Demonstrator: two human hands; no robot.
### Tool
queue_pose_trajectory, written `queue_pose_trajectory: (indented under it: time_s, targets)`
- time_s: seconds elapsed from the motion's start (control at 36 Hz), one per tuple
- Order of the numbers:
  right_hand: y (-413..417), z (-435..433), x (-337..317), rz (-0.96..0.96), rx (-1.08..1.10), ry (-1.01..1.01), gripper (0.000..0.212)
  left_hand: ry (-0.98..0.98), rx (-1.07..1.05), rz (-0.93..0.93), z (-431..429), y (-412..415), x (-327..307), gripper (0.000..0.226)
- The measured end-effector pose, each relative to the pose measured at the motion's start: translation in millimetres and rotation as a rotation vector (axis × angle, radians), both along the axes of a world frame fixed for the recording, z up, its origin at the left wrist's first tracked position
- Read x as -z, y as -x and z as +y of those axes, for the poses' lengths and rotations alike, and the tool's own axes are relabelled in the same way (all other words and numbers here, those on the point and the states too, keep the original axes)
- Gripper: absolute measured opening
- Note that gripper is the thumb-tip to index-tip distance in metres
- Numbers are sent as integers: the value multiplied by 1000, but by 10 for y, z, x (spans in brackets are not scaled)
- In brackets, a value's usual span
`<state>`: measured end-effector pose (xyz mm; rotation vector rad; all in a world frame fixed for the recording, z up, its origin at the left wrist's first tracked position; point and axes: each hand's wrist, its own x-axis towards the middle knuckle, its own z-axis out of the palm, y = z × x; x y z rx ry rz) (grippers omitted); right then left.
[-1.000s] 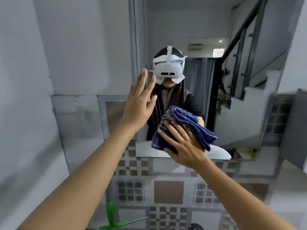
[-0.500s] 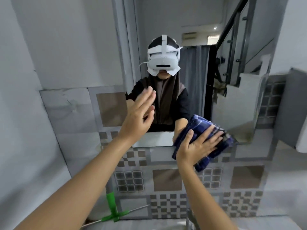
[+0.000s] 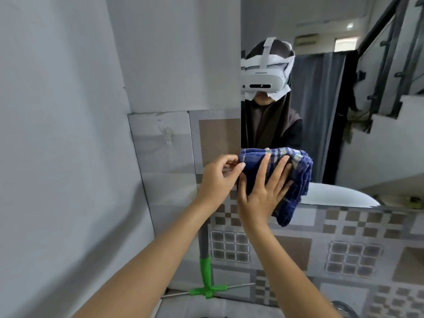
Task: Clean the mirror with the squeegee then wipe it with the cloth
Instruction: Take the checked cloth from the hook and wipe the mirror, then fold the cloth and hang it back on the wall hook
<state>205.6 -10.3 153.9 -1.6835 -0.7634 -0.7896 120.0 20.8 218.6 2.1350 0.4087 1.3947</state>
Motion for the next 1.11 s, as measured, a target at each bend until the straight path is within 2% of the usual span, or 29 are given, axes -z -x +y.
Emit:
queue_pose_trajectory:
  time_s: [0.19,0.33,0.44,0.58,0.67,0.89,1.0,1.11]
  targets:
    - [12,-213,3,-39,-90,30,62,106,-8,-24,-69,-30,-4,14]
    - [56,-468,-20,-62,-169,-27,56,37,-28,-25,-174,48,-104,11]
    - [100,-695,-53,-73,-346,-71,44,-100,-7,43,-275,184,-168,11]
    - [249,-1008,-136,186,-639,-9,33,-246,114,252,-394,454,-164,11]
    - [328,-1093,-128,306,-769,64,26,-265,127,324,-432,655,-151,13]
    - [477,-1204,-45,493,-1181,308,16,-201,78,383,-547,1129,24,16]
    - [535,-1271,-9,615,-1386,353,14,-175,64,373,-648,1274,103,17]
    - [572,-1307,43,682,-1470,316,23,-116,52,382,-742,1350,146,18]
